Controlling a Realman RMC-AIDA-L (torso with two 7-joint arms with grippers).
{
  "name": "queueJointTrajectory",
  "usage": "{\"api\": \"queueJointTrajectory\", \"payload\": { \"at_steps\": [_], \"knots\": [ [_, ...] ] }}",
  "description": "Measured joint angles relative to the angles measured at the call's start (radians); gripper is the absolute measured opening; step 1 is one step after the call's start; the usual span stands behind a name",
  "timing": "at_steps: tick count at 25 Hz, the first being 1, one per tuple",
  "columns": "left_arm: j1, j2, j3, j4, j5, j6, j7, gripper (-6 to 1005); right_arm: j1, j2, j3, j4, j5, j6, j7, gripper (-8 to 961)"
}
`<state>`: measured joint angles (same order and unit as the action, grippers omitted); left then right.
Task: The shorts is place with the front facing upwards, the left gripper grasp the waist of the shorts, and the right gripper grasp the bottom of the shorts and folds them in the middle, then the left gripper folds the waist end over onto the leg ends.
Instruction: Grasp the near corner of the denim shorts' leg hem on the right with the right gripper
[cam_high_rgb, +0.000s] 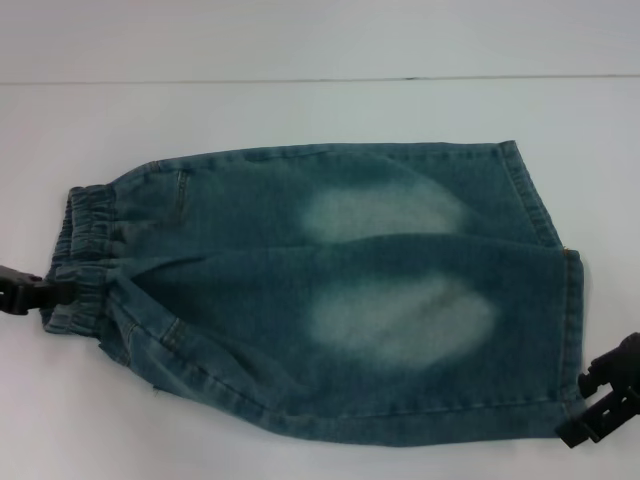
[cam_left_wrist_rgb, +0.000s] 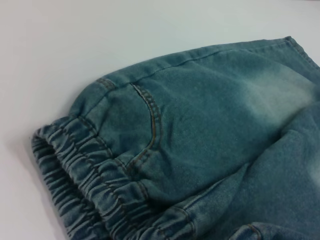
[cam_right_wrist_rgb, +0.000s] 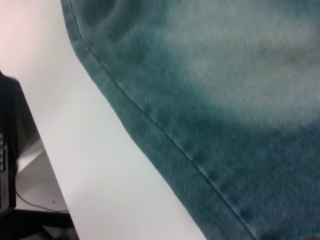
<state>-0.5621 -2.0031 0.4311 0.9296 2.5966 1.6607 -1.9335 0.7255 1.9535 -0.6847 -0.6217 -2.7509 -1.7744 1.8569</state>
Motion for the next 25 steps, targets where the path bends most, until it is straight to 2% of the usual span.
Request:
{"api": "queueJointTrajectory", "payload": {
  "at_steps": [11,22,25],
  "knots": [
    [-0.001,-0.001,0.001,-0.016,0.0,-0.01,0.003,18,-0.001,0.005,-0.002,0.001,0.016,0.023,-0.008,938],
    [-0.004,0.003,0.001,-0.013,-0.001,0.007,-0.006,19,-0.007,0.007,0.007,0.001,0.025,0.054,-0.011,484],
    [-0.007,0.004,0.0,-0.014,-0.001,0.007,-0.011,18,-0.007,0.008,0.004,0.001,0.025,0.06,-0.011,410]
  ]
}}
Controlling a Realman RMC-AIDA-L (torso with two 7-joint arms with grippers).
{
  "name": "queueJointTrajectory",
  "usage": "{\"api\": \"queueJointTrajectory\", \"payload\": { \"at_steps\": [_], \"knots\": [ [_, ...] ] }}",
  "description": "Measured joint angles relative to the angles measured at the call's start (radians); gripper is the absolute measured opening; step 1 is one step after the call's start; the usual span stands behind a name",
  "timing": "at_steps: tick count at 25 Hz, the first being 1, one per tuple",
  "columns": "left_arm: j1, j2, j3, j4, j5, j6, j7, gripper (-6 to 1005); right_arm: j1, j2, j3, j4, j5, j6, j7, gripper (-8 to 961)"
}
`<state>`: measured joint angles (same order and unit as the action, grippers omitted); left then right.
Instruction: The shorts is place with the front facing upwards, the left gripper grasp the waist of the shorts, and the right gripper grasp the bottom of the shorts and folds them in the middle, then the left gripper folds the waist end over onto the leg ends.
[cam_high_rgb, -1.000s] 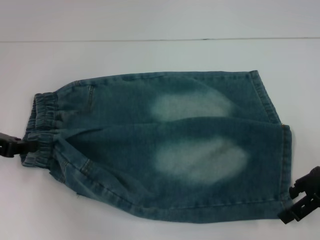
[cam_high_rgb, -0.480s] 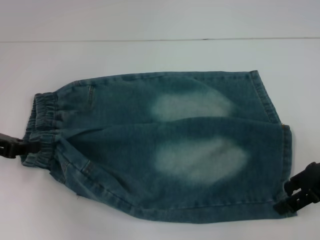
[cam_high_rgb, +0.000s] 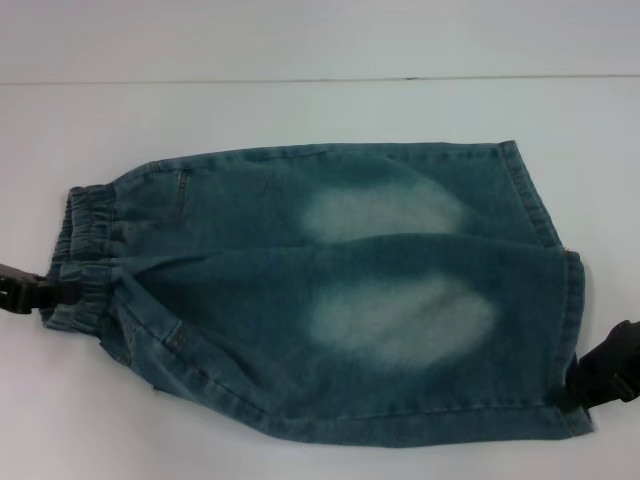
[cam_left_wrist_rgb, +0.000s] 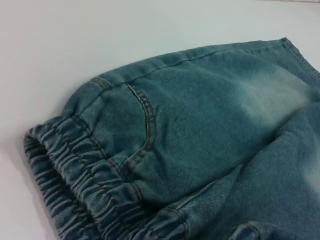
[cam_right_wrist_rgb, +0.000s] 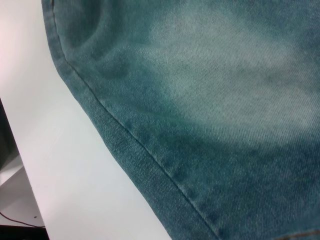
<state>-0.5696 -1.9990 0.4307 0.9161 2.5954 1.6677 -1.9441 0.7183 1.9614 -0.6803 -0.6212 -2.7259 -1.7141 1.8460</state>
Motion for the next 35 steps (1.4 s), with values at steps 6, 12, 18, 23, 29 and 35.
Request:
{"api": "queueJointTrajectory", "payload": {
  "at_steps": [6,12,18,23,29,35],
  "knots": [
    [-0.002,0.0,0.002,-0.001,0.0,0.001,-0.001,18,0.0,0.004,-0.003,0.002,-0.003,0.009,0.002,264],
    [-0.005,0.001,0.001,0.0,0.0,0.012,-0.006,19,-0.004,0.0,0.009,0.005,0.001,0.01,-0.004,39],
    [-0.017,0.021,-0.005,0.015,0.0,0.032,-0.067,18,-0.038,-0.024,0.135,0.002,0.043,0.008,-0.038,39],
    [-0.03,0.03,-0.018,0.029,0.0,0.005,-0.169,19,-0.106,-0.046,0.266,0.004,0.269,0.039,-0.063,39],
    [-0.046,0.025,-0.022,0.017,-0.005,-0.093,-0.273,19,-0.13,-0.029,0.27,0.087,0.475,0.128,-0.113,39],
    [-0.056,-0.005,-0.023,-0.017,-0.07,-0.246,-0.303,18,-0.11,0.039,0.267,0.112,0.604,0.277,-0.151,40]
  ]
}}
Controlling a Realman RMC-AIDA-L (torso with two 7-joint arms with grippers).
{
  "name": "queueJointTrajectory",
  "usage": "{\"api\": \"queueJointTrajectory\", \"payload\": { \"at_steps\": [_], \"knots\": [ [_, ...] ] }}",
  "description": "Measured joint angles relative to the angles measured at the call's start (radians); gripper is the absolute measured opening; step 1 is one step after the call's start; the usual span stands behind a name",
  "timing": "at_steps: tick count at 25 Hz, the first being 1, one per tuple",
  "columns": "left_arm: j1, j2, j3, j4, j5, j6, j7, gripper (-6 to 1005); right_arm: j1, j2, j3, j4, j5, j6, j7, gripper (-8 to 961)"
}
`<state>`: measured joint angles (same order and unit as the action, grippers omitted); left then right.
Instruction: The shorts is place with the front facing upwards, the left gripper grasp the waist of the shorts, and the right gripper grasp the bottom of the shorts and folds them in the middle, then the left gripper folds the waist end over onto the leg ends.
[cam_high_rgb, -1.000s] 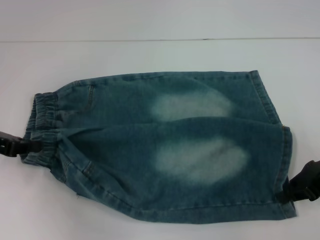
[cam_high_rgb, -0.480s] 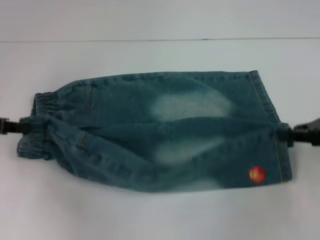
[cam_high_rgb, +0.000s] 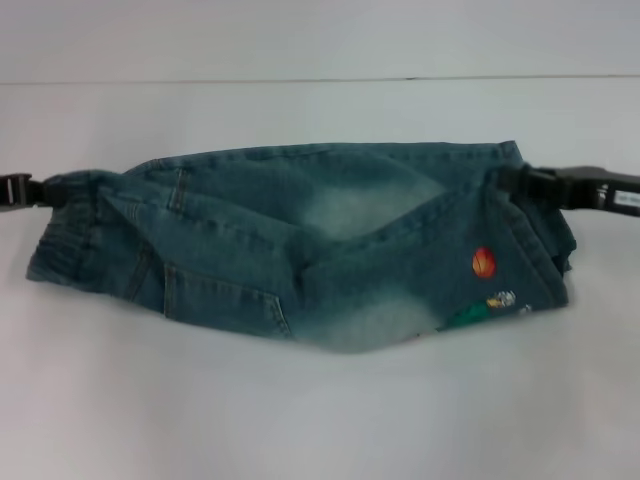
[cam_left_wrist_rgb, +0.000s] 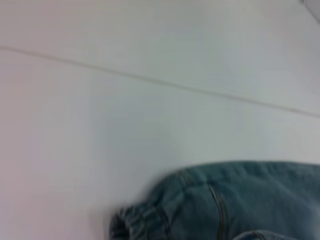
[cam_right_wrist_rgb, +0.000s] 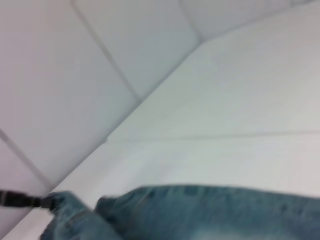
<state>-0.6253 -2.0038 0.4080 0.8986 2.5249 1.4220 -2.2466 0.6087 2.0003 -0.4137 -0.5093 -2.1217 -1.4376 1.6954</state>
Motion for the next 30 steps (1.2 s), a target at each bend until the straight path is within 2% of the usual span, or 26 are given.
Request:
{"api": "queueJointTrajectory", "payload": {
  "at_steps": [9,14,21,30],
  "knots": [
    [0.003,-0.024,0.002,-0.045,-0.021,-0.161,-0.001,19,0.045,0.078,-0.002,0.047,0.068,0.39,-0.084,40],
    [0.008,-0.04,0.005,-0.046,-0.024,-0.214,0.006,18,0.051,0.081,-0.002,0.083,0.105,0.449,-0.151,40],
    [0.01,-0.06,0.012,-0.038,-0.025,-0.24,0.048,18,0.038,0.084,-0.001,0.117,0.214,0.449,-0.266,40],
    [0.012,-0.061,0.014,-0.037,-0.025,-0.268,0.05,19,0.066,0.084,-0.009,0.114,0.226,0.47,-0.348,39]
  ]
}}
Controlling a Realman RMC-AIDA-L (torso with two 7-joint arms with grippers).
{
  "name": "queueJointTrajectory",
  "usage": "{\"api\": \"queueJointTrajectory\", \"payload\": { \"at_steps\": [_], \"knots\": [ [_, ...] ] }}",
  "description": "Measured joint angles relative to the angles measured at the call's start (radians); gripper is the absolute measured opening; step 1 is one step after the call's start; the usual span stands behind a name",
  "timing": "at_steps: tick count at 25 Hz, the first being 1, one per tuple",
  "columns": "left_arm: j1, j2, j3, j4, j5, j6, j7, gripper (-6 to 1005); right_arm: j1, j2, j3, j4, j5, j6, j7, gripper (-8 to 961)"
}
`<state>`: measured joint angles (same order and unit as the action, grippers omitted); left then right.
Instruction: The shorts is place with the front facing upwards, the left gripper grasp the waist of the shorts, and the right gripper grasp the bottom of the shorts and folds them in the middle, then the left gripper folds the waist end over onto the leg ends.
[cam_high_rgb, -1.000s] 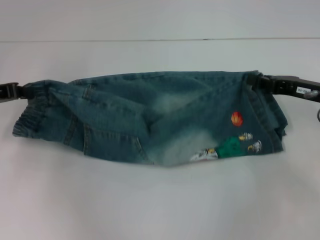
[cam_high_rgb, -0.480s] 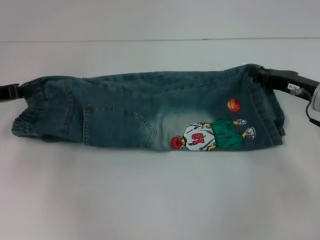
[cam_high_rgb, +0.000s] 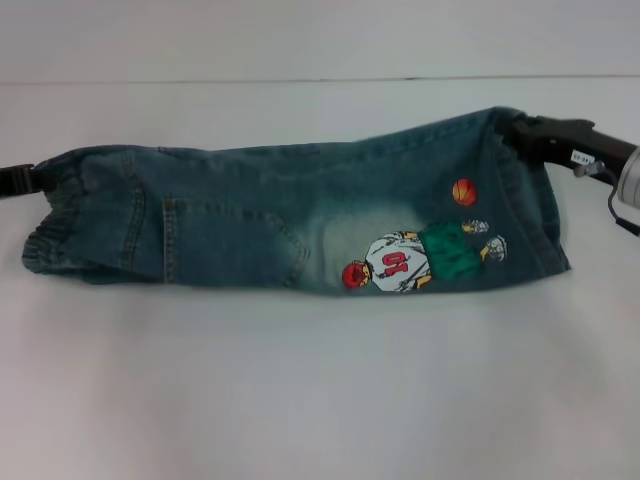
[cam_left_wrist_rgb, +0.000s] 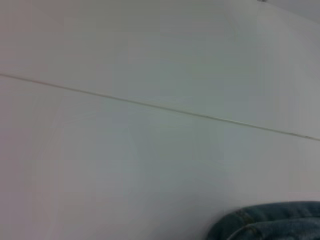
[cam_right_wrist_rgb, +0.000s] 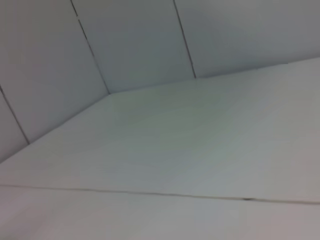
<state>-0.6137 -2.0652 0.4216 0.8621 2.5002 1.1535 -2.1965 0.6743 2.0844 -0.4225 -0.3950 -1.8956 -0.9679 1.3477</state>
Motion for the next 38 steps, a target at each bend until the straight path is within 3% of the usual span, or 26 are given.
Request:
{"api": "queueJointTrajectory", "payload": {
  "at_steps": [9,15,32,38],
  "knots": [
    [0.01,0.0,-0.001,0.014,-0.001,-0.012,0.009,18,0.04,-0.001,-0.011,-0.005,-0.003,0.072,-0.052,39],
    [0.008,-0.003,0.005,0.013,-0.001,-0.014,0.037,19,0.068,0.001,-0.079,0.001,-0.002,0.164,-0.066,57],
    [0.004,-0.001,0.117,0.002,0.006,-0.081,0.039,18,0.123,0.002,-0.17,0.046,-0.005,0.316,-0.073,118],
    [-0.001,-0.002,0.142,0.002,0.011,-0.078,0.036,18,0.136,0.001,-0.276,0.062,-0.007,0.368,-0.005,140]
  ]
}}
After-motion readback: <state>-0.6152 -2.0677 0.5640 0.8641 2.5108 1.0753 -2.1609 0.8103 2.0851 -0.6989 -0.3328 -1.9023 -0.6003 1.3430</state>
